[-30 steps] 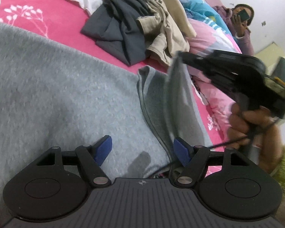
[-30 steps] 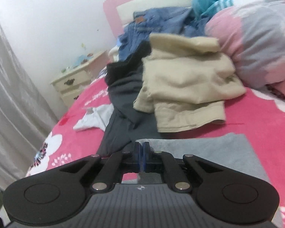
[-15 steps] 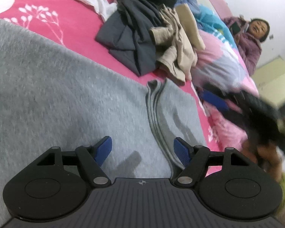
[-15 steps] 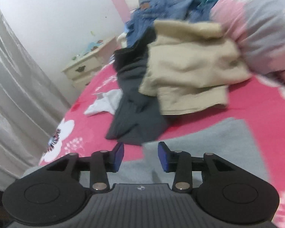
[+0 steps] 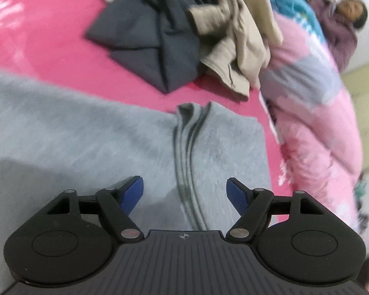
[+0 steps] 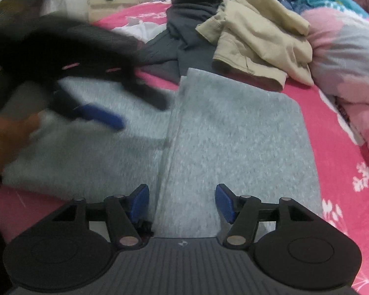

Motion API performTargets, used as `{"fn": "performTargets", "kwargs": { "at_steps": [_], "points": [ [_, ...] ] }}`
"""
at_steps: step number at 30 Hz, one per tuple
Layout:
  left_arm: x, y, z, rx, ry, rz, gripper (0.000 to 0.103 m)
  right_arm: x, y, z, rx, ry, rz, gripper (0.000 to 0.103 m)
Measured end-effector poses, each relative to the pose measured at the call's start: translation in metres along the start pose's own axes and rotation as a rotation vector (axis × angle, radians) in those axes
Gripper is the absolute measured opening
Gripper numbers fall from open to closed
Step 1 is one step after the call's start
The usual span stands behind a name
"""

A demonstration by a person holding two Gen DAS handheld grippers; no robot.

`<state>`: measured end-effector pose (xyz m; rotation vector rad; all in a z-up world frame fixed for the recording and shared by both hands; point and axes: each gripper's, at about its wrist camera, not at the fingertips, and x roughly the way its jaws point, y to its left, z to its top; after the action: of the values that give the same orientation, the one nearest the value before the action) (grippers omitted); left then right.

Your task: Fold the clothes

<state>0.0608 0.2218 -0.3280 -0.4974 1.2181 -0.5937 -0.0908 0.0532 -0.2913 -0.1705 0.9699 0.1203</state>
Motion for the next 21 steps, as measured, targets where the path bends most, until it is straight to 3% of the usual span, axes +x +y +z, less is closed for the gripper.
{"fn": "performTargets", "kwargs": {
  "at_steps": [4, 6, 10, 14, 21],
  "points": [
    [0.01, -0.011, 0.006, 0.026, 0.006, 0.022, 0.075, -0.011, -0.01, 0.0, -0.001, -0.018, -0.008, 0.064],
    [0.002, -0.005, 0.002, -0.007, -0.009, 0.012, 0.075, -0.016, -0.016, 0.001, 0.002, -0.027, -0.007, 0.068],
    [-0.008, 0.01, -0.006, -0.048, -0.011, 0.028, 0.074, -0.023, -0.015, -0.007, -0.047, -0.03, -0.016, 0.068],
    [-0.018, 0.024, -0.01, -0.135, -0.03, -0.004, 0.073, -0.03, -0.008, -0.017, -0.103, -0.027, -0.043, 0.068],
    [0.009, 0.015, 0.005, -0.119, 0.017, -0.038, 0.073, -0.032, 0.015, -0.018, -0.231, -0.043, -0.072, 0.072]
  ]
}}
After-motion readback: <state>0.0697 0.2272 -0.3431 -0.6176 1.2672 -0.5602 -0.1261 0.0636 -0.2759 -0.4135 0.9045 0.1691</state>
